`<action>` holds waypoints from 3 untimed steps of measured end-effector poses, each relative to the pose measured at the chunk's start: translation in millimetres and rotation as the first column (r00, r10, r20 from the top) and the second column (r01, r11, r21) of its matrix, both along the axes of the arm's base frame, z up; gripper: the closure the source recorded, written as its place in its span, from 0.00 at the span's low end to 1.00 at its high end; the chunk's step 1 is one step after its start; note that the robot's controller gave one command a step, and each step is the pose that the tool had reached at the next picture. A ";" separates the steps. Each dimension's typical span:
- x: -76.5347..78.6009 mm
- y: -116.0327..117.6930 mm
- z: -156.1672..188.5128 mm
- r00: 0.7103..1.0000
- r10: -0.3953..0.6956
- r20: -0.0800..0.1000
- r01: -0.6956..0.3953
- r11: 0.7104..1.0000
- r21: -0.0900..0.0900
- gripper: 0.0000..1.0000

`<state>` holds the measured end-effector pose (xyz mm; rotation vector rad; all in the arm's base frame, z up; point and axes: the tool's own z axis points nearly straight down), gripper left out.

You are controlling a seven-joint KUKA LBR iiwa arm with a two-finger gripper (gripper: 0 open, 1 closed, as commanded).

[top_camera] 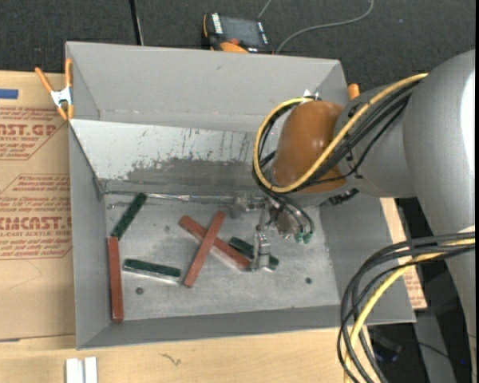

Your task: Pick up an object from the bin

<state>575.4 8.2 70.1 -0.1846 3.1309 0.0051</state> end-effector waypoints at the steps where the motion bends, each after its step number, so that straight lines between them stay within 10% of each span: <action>1: -15.6 73.4 29.3 0.991 -0.137 -0.003 0.137 0.991 0.001 0.00; 2: -24.7 23.5 -2.0 0.997 -0.074 -0.007 0.074 0.997 -0.005 0.00; 3: 7.4 -49.9 0.0 1.000 0.001 0.000 -0.001 1.000 -0.007 0.00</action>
Offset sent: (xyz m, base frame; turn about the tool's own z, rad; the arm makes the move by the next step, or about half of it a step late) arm -0.0155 0.0679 0.0285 0.1433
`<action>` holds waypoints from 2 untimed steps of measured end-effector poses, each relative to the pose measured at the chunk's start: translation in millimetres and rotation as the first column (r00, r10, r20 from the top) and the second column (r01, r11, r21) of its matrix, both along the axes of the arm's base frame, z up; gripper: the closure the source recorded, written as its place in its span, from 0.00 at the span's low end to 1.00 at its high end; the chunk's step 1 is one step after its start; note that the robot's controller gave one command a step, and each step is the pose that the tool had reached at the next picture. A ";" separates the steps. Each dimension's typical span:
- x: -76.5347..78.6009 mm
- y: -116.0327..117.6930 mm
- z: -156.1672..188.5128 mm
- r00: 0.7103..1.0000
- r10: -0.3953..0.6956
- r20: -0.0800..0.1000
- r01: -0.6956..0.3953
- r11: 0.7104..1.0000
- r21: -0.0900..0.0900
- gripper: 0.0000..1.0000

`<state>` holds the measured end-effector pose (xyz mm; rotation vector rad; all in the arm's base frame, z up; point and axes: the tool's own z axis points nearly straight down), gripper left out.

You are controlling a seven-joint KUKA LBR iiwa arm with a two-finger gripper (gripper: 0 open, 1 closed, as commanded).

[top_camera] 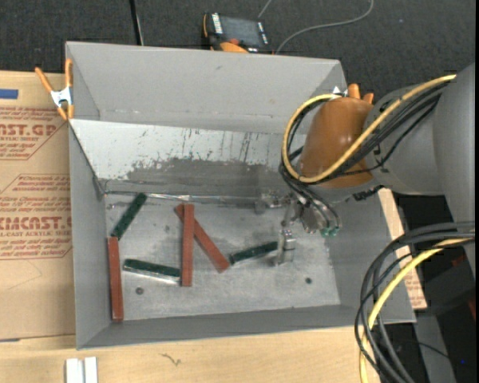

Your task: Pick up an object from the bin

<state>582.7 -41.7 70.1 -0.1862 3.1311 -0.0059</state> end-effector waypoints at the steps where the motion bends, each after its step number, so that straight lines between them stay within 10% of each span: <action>1: -1.1 5.6 -0.3 1.000 0.006 -0.003 -0.006 1.000 0.003 1.00; 2: -1.1 5.8 -0.3 1.000 0.006 -0.003 -0.006 1.000 0.003 0.00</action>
Offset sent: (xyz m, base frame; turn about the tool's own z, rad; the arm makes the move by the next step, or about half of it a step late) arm 0.0000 0.0000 0.0000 0.0000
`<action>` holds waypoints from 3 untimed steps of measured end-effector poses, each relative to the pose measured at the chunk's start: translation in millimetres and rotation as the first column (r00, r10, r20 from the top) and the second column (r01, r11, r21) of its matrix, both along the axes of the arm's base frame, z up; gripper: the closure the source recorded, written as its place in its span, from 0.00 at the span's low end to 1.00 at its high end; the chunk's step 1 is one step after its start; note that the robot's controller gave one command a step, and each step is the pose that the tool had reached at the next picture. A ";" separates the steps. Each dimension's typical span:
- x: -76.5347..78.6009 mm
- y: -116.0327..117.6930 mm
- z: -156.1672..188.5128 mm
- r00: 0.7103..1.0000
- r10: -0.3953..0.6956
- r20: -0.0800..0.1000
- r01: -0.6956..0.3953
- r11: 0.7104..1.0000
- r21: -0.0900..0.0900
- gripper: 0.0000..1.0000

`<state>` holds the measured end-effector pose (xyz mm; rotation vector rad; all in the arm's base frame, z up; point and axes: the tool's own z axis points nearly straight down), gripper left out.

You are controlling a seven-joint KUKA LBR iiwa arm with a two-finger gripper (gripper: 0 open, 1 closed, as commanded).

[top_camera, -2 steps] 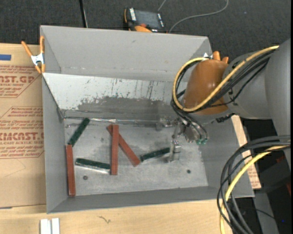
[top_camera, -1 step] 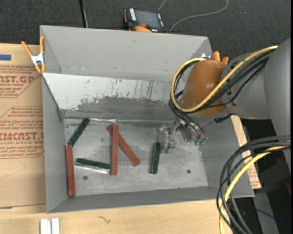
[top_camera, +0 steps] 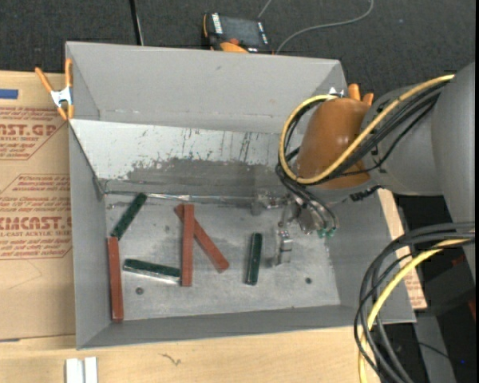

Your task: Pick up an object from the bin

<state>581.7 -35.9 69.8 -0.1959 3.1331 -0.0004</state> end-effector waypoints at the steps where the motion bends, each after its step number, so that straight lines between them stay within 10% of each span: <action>1: -24.0 1.7 -0.4 0.934 0.358 -0.003 -0.358 0.934 0.001 0.00; 2: -23.5 1.7 -0.2 0.934 0.356 -0.001 -0.356 0.934 0.001 1.00; 3: -8.3 25.5 189.1 0.816 0.578 0.007 -0.578 0.816 -0.005 1.00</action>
Offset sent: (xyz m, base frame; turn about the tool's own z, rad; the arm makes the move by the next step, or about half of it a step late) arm -0.0238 0.0006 0.0002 -0.3641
